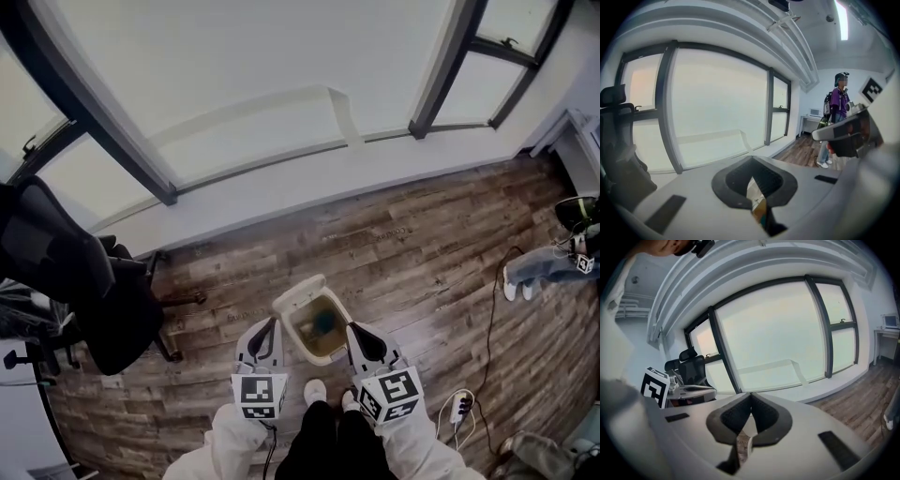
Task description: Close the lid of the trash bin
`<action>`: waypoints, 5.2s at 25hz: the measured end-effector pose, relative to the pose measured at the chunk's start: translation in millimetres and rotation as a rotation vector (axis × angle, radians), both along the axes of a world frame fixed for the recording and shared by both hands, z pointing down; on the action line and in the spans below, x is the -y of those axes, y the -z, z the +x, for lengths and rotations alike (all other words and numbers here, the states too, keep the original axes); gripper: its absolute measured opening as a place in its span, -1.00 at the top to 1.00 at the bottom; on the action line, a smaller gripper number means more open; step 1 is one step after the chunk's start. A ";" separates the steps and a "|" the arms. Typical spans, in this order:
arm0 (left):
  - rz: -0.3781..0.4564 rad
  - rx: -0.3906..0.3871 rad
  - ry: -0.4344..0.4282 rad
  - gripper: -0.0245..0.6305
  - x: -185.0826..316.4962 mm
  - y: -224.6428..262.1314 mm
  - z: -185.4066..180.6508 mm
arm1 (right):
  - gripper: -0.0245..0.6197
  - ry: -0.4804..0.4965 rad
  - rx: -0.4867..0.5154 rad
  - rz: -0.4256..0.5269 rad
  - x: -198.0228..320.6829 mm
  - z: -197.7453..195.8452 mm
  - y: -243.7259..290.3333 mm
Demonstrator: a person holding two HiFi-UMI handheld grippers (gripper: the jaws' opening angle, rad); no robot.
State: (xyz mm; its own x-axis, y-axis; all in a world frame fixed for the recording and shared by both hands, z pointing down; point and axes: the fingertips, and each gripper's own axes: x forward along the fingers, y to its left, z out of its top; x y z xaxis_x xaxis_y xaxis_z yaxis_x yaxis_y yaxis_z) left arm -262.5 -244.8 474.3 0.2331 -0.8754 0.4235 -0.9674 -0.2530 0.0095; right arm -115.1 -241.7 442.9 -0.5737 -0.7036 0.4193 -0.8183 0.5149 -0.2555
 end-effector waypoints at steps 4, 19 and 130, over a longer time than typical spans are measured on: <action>-0.015 0.017 -0.007 0.90 17.1 -30.0 -3.3 | 0.85 0.006 -0.008 -0.010 14.4 -5.8 -23.4; -0.090 0.093 -0.102 0.90 85.2 -151.6 -17.1 | 0.85 -0.017 0.001 -0.033 57.3 -21.6 -114.5; -0.645 -0.100 0.046 0.90 -105.8 -441.8 133.2 | 0.85 -0.120 -0.012 -0.283 -78.5 131.8 -304.7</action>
